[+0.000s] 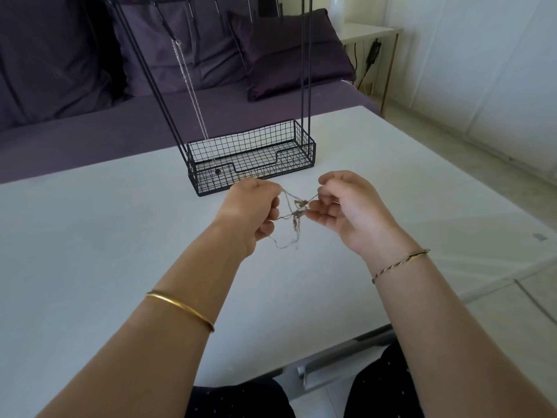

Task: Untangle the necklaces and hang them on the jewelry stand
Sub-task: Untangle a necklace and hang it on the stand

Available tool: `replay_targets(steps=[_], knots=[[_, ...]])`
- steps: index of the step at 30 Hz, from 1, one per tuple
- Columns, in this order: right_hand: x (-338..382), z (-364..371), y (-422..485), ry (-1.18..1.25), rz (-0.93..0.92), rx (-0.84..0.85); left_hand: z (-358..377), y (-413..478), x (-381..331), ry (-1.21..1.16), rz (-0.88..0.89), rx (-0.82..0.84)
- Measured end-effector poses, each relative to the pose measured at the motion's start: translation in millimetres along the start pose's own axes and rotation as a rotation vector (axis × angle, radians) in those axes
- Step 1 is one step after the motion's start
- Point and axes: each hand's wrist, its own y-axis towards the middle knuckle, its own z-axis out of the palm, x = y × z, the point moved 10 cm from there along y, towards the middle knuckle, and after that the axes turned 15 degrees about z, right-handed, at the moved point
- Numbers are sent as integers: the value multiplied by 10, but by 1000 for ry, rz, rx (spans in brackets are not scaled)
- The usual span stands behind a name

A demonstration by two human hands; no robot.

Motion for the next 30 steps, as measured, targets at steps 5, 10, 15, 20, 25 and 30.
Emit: replay_targets(steps=[5,10,15,20,25,30], knots=[[15,-13,-4,59,-7,4,120,-49,8,71,-30,171],[13,-44,-8,150,21,21,198,-79,-47,372,88,330],[0,20,-20,208,37,92,239,-61,-177,475,257,290],[14,-9,-3,136,12,71,191,-64,-78,219,97,243],[15,32,-36,-147,-10,21,172,-106,29,34,-46,217],[5,144,-89,-416,-69,34,117,-94,38,-3,-62,170]])
